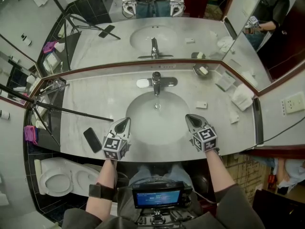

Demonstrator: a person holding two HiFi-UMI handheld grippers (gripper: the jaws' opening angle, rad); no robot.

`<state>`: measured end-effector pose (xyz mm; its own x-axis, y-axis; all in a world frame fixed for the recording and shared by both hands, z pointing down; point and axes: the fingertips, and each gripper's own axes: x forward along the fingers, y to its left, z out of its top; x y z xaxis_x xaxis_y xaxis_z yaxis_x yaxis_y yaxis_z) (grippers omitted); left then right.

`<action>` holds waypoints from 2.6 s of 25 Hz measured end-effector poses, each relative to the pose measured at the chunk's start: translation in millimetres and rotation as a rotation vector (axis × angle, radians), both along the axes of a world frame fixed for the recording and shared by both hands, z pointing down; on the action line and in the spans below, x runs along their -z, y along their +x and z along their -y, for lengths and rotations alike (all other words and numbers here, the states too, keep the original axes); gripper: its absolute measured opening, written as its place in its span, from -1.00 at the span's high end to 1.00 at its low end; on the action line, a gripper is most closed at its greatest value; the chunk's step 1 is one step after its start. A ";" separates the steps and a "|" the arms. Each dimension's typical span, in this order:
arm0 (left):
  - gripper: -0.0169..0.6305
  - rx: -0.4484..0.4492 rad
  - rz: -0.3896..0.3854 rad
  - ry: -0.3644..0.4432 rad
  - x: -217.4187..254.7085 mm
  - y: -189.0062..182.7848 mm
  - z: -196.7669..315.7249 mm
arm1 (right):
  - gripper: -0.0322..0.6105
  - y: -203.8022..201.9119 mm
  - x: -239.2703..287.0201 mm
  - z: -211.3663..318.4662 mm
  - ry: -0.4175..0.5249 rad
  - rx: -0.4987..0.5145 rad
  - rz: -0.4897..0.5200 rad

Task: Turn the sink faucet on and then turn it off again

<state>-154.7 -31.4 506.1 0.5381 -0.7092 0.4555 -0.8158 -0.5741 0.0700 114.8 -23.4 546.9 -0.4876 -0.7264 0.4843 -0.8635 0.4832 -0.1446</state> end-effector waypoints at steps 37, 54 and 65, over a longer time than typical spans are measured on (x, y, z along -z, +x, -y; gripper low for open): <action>0.95 0.029 0.055 -0.055 -41.3 -15.0 7.8 | 0.28 -102.8 -34.5 202.7 0.122 0.399 -0.329; 0.95 0.076 0.081 -0.116 -75.7 -31.8 -2.0 | 0.52 -140.0 -61.8 226.9 0.320 0.617 -0.609; 0.95 0.048 0.069 -0.123 -79.9 -23.3 -3.2 | 0.60 -138.9 -63.8 222.8 0.348 0.645 -0.675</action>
